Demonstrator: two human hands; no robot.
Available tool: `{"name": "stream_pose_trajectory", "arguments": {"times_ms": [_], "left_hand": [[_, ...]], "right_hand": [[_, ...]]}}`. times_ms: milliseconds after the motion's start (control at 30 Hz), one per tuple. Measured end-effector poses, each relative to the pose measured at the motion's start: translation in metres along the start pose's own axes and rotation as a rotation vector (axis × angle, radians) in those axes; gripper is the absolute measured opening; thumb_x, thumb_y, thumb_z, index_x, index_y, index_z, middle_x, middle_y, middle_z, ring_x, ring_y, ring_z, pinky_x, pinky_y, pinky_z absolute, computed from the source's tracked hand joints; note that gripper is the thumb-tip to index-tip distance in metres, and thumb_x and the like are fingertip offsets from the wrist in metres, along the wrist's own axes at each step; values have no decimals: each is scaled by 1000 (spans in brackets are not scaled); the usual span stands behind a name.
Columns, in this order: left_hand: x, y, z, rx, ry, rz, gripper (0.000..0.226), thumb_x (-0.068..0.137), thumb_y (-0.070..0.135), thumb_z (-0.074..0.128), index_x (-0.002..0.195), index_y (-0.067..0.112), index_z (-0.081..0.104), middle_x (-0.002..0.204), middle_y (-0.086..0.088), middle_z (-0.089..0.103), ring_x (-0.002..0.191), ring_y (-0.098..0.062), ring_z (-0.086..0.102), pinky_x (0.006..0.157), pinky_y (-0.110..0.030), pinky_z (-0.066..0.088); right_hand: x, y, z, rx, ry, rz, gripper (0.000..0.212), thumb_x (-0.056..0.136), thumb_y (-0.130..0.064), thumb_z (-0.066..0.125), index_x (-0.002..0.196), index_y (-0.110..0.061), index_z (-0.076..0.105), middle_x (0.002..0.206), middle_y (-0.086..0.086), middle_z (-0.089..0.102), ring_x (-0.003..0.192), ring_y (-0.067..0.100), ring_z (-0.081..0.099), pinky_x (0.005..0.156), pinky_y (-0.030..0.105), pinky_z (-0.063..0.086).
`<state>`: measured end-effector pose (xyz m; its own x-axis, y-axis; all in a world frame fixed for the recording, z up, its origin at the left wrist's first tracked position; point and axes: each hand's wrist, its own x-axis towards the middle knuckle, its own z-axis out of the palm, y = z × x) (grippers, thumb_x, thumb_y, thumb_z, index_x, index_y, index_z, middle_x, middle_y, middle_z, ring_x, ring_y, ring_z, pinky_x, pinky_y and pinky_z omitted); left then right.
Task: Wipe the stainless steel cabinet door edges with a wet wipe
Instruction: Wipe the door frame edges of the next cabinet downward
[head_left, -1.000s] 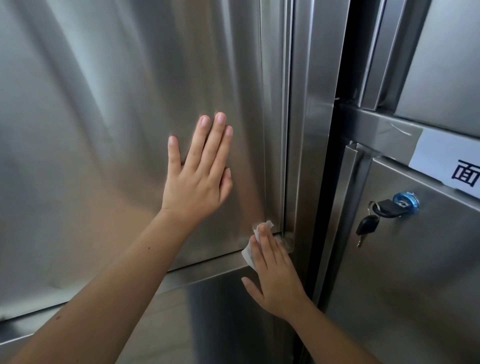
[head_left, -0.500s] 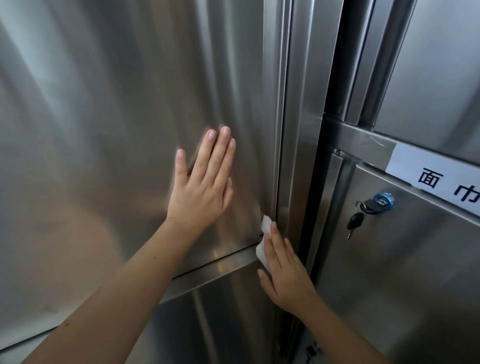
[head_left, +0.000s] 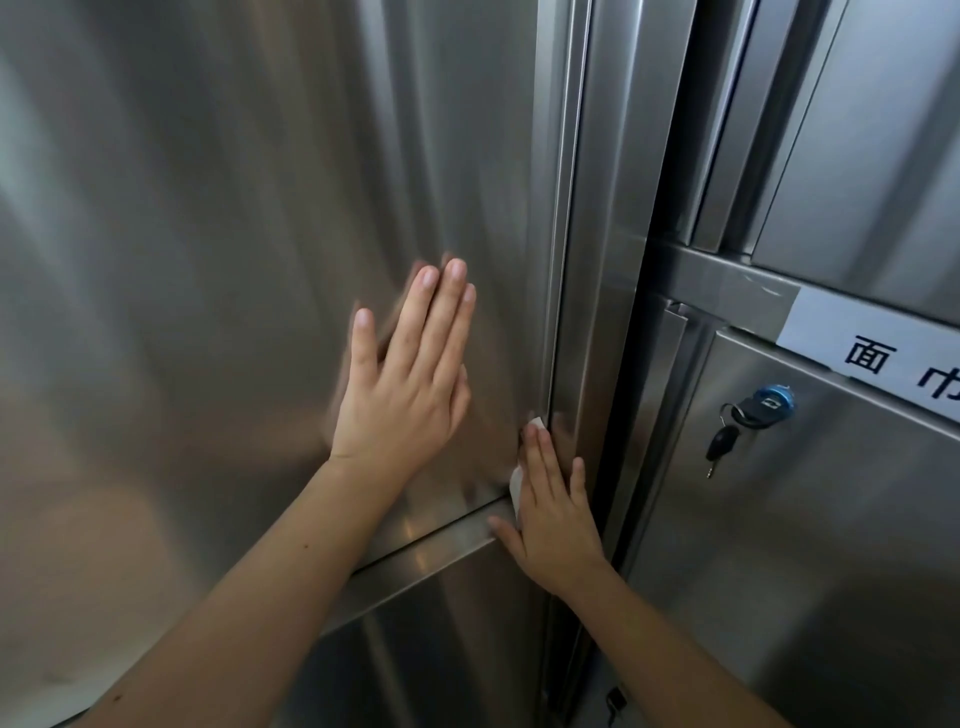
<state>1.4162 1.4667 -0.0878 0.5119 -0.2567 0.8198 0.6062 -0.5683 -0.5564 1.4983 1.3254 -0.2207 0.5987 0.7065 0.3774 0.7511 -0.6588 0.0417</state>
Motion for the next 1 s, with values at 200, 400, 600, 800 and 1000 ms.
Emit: {"name": "stream_pose_trajectory", "arguments": {"times_ms": [200, 400, 600, 800, 1000], "left_hand": [[0, 0, -1, 12, 4, 3, 62, 93, 32, 32, 148, 6, 18, 152, -6, 15, 139, -17, 18, 108, -50, 7], [0, -1, -1, 18, 12, 7, 62, 93, 33, 34, 148, 6, 20, 151, -5, 17, 139, -17, 18, 107, -50, 7], [0, 0, -1, 24, 17, 7, 63, 93, 33, 35, 148, 7, 20, 151, -4, 15, 139, -16, 19, 107, -49, 8], [1, 0, -2, 37, 14, 4, 64, 91, 33, 35, 147, 7, 21, 151, -3, 16, 138, -17, 18, 107, -49, 7], [2, 0, -2, 34, 14, -2, 63, 91, 32, 35, 147, 7, 21, 152, -3, 17, 139, -17, 18, 107, -49, 9]], "right_hand": [[16, 0, -15, -131, 83, 43, 79, 86, -61, 24, 136, -1, 37, 150, 14, 23, 143, 23, 16, 102, 55, 19], [31, -3, -32, -186, 121, 141, 80, 84, -62, 26, 138, -2, 27, 152, 11, 16, 141, 22, 17, 105, 54, 27], [11, -4, -16, -158, 25, 152, 75, 91, -58, 11, 139, -5, 32, 153, 9, 18, 142, 19, 18, 103, 57, 29], [-10, -3, -3, -91, -47, 121, 77, 95, -54, -2, 139, -7, 40, 152, 6, 27, 141, 15, 14, 103, 60, 15], [-7, 5, -16, -111, -59, 67, 79, 96, -52, -5, 133, -7, 49, 147, 4, 36, 135, 17, 36, 110, 49, 13]]}}
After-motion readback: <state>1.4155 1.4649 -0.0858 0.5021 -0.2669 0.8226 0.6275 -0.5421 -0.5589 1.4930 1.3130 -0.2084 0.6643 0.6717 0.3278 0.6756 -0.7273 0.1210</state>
